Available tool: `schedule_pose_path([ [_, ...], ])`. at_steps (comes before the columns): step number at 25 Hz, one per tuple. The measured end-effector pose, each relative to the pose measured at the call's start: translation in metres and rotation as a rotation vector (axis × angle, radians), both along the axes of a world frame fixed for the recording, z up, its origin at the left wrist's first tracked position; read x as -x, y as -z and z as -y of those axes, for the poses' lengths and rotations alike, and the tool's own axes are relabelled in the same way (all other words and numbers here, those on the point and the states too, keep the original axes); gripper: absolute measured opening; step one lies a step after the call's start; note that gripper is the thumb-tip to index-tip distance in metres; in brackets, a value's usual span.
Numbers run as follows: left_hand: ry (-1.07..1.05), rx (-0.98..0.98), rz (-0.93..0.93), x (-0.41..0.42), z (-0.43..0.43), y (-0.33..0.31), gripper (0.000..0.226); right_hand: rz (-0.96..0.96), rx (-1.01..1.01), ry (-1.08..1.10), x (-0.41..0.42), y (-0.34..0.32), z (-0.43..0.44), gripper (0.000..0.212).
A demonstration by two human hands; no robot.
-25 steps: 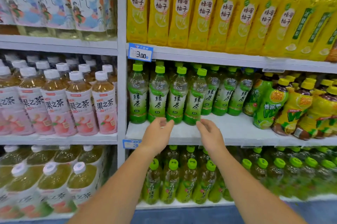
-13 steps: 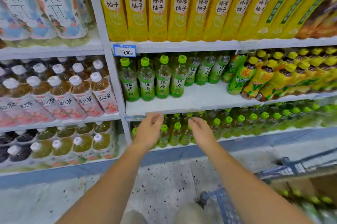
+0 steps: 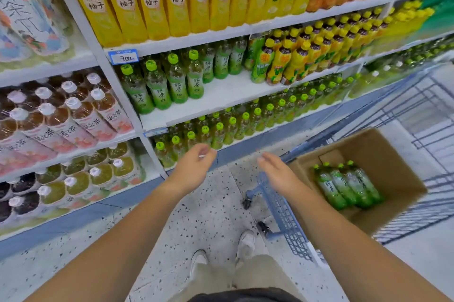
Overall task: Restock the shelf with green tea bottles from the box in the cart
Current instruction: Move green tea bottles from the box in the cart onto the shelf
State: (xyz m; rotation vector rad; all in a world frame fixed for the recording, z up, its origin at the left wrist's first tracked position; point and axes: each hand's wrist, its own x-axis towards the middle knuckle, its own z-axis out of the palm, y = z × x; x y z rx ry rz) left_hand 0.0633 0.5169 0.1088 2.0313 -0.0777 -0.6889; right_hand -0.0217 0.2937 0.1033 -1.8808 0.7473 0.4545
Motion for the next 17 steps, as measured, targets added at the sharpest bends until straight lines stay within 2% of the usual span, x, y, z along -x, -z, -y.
schedule_pose_path([
  [5,0.128,0.048,-0.045,0.039,0.058,-0.014,0.054,0.043,0.037,0.170,0.067,-0.010,0.041,0.054],
  [9,0.203,0.094,-0.086,0.073,0.128,-0.019,0.054,0.057,0.029,0.262,0.113,-0.009,0.093,0.060],
  [17,0.248,0.069,-0.135,0.165,0.279,-0.018,0.054,0.029,-0.029,0.268,0.196,-0.009,0.230,0.058],
])
